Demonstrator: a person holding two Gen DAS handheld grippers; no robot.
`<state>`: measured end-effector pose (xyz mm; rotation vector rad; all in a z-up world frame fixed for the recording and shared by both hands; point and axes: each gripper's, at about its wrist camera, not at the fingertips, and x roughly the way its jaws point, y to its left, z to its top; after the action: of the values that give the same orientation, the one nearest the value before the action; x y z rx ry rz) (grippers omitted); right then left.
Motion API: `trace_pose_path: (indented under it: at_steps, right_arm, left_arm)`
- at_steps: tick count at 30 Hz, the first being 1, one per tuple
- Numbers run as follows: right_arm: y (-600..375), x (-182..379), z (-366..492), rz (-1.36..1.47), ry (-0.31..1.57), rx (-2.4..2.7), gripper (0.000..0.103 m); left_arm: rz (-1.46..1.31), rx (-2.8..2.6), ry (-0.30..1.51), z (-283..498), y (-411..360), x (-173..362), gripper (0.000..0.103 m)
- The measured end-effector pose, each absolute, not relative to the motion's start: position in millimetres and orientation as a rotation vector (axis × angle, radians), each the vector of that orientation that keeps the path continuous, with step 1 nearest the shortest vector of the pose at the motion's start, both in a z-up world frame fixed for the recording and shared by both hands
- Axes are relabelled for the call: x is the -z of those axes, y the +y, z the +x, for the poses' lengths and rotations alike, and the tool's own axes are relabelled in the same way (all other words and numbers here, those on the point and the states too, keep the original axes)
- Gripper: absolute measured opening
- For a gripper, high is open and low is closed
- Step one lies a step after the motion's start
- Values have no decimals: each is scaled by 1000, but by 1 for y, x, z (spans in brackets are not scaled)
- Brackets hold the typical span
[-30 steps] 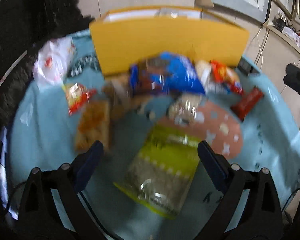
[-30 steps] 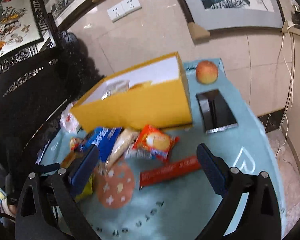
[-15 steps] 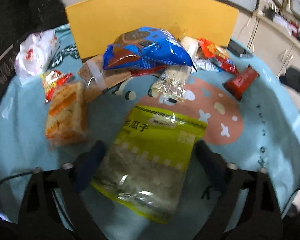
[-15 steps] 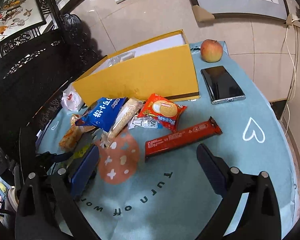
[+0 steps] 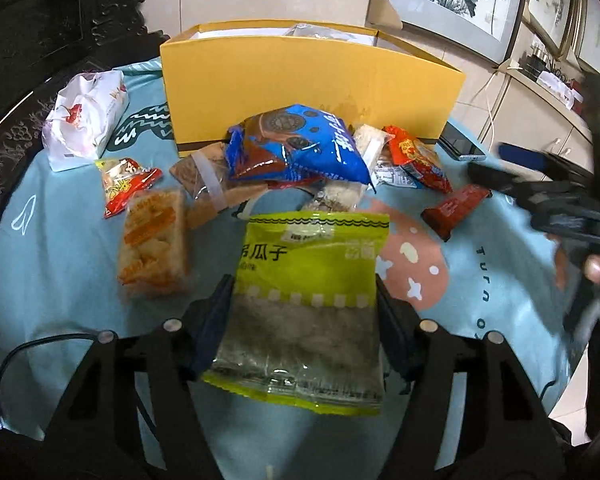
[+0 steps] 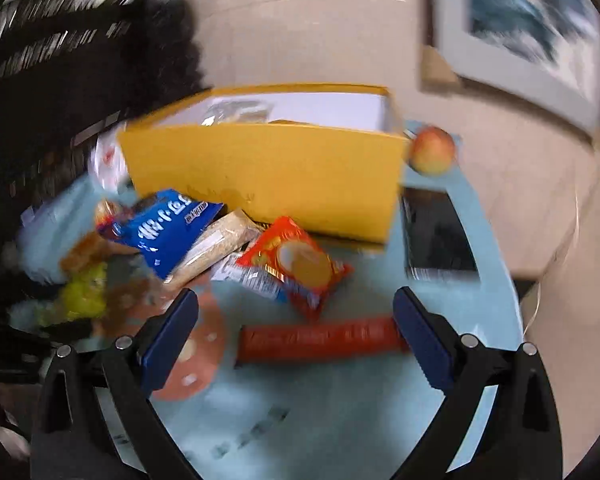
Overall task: Organize snacks
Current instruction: 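Grasp green seed bag with left tool while right tool grasps red snack bag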
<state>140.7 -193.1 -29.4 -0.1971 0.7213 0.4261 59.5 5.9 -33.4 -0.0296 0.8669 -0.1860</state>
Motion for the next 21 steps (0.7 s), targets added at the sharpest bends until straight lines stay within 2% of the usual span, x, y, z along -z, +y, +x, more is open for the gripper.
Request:
trace_pose_path:
  at_steps: [3,8,10,11,14,21]
  right_arm:
    - [-180,45,172,-300,772,-477,98]
    - [-177,60,205,-291,837,-509,98]
    - [-179,66,214,-270,872,-533,89]
    - [-181,68,216,-257,888,-549,78]
    - [-185,65,210,-209,903,-644,36]
    - [-210,38,173,-72,851,-667,28]
  left_arm:
    - [-38,190,872,64,7,33,67]
    - [-41,185,882,71,7,34,67]
    - [-37,185,882,74,7,33,67]
    - [-37,185,884,75,7,34,67]
    - [-36,181,891,77,7,35,67]
    - [-50,183,886,72,7,28,67]
